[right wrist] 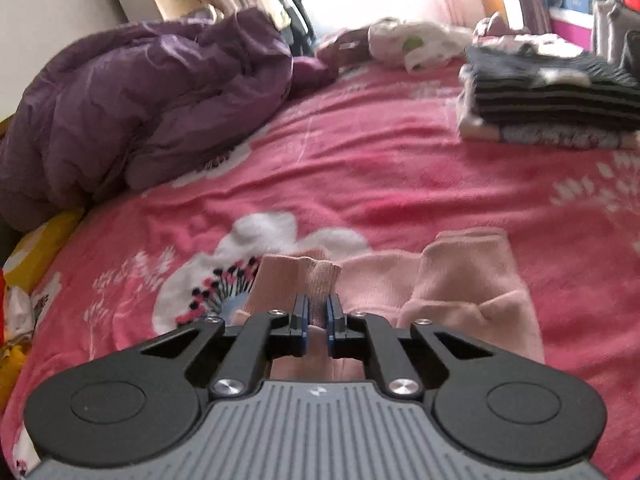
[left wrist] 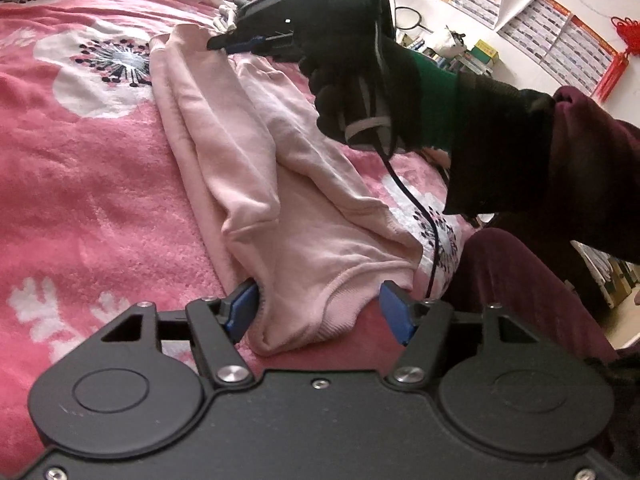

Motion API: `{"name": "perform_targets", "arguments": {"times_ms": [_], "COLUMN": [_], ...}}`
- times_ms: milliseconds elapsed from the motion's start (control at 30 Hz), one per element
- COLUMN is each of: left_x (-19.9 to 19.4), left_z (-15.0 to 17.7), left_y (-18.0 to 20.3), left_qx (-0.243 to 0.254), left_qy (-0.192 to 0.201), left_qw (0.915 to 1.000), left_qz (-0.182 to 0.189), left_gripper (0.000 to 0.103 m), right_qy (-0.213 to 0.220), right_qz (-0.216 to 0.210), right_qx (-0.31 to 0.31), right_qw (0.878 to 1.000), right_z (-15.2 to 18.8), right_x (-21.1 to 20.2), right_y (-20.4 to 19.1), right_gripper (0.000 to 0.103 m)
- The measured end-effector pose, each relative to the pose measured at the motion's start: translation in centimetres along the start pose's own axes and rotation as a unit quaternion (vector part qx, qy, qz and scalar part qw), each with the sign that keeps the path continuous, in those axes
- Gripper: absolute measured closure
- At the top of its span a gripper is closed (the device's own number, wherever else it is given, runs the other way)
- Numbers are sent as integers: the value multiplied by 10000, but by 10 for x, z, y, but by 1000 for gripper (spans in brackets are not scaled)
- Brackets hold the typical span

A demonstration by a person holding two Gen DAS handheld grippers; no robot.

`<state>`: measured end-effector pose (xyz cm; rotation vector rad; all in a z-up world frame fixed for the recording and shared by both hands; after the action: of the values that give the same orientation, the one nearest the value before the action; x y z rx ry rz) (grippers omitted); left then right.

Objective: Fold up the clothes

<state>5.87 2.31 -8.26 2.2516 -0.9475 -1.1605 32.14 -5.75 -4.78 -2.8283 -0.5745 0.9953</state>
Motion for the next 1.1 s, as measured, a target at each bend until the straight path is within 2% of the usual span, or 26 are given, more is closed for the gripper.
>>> {"name": "perform_targets", "arguments": {"times_ms": [67,167,233,367,500,667,767,867,933,1100], "left_x": [1,2,4,7,10,16,21,28,29,11], "left_z": [2,6,6,10,17,28,35,43,45,42], "left_y": [2,5,6,11,16,21,25,28,30,28], "left_qx": [186,517,670,1006,1481,2275,2721,3153,3325,3575], "left_qy": [-35,-105,-157,-215,-229,-266,-300,-351,-357,-408], "left_qw": [9998,9985,9974,9942,9873,9692,9552,9390,9320,9181], "left_qz": [-42,-139,-199,-325,-529,-908,-1125,-1325,-1399,-1663], "left_gripper": [38,38,38,33,31,31,24,19,19,19], "right_qy": [66,-165,-235,-110,208,125,6,-274,-402,-138], "right_qz": [68,251,214,61,-166,-620,-950,-930,-878,-880], "right_qx": [-9,-434,-632,-940,-1228,-1839,-2153,-2498,-2528,-2298], "right_qw": [10000,9986,9975,9955,9921,9809,9719,9634,9627,9692], "right_z": [-3,1,1,-4,-7,37,74,110,122,117], "right_x": [-1,8,9,-3,-35,-73,-94,-95,-90,-109], "right_y": [4,3,-4,-17,-30,-62,-83,-93,-92,-92], "right_gripper": [93,93,89,76,75,75,75,75,75,75]}}
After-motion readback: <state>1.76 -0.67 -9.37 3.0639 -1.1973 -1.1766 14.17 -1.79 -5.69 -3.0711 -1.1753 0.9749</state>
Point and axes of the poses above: each gripper's, at about its wrist camera, not at the fingertips, and x roughly the way its jaws point, y to its right, z to its underside, the point moved 10 cm from there along x, roughly the way its jaws point, and after that the axes turned 12 degrees about -x, right-handed, at the moved point
